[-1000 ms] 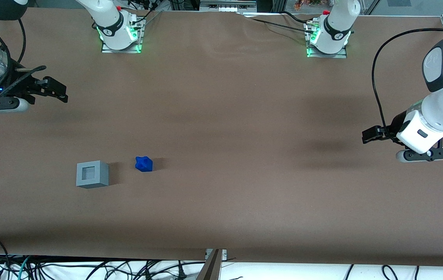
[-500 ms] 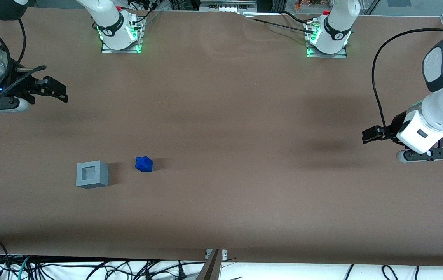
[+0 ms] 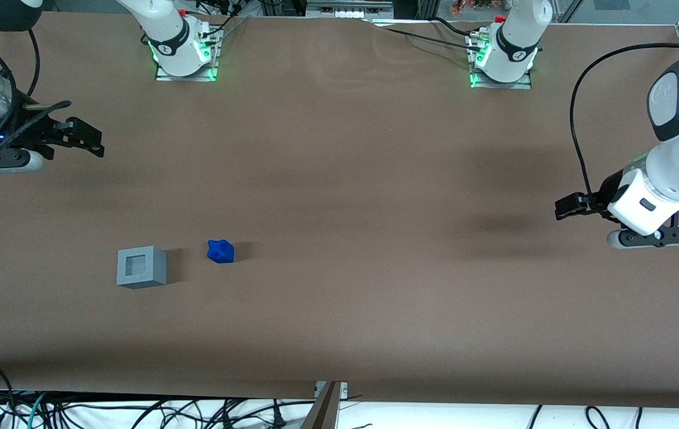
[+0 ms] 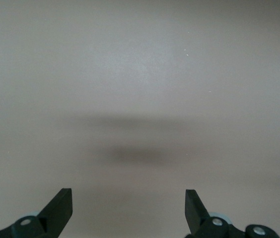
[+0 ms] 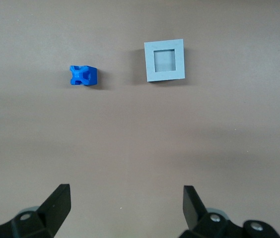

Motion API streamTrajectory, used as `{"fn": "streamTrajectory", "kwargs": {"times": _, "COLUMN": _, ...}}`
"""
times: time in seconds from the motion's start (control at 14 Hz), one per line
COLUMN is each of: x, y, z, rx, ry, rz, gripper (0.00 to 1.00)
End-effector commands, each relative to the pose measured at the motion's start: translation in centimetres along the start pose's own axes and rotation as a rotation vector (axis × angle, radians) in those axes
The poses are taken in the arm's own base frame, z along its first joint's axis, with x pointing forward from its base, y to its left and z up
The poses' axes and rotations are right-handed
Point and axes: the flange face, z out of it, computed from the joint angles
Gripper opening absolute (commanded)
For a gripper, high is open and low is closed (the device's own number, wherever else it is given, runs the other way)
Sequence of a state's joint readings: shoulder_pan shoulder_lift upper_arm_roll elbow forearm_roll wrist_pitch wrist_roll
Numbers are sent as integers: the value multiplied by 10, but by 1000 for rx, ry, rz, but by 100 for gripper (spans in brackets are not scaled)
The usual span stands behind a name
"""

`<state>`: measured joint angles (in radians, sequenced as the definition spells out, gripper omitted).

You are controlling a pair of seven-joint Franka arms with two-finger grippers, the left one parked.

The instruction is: Insert blue part into gray base with right arm

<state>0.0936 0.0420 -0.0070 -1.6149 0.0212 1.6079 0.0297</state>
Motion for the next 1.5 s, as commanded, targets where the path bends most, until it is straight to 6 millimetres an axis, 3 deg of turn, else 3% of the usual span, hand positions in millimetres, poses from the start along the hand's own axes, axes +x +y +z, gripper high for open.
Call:
{"fn": "streamTrajectory", "kwargs": {"times": 0.0, "x": -1, "y": 2, "z": -2, "rx": 7, "ry": -5, "rz": -3, "gripper": 100}}
{"fn": "streamTrajectory", "kwargs": {"times": 0.93, "x": -1, "y": 2, "z": -11, "rx": 20, "ry": 38, "rz": 2, "gripper": 100}}
{"fn": "streamTrajectory", "kwargs": {"times": 1.43, "x": 18, "y": -11, "z": 10, "rx": 57, "ry": 56, "rz": 12, "gripper": 100}}
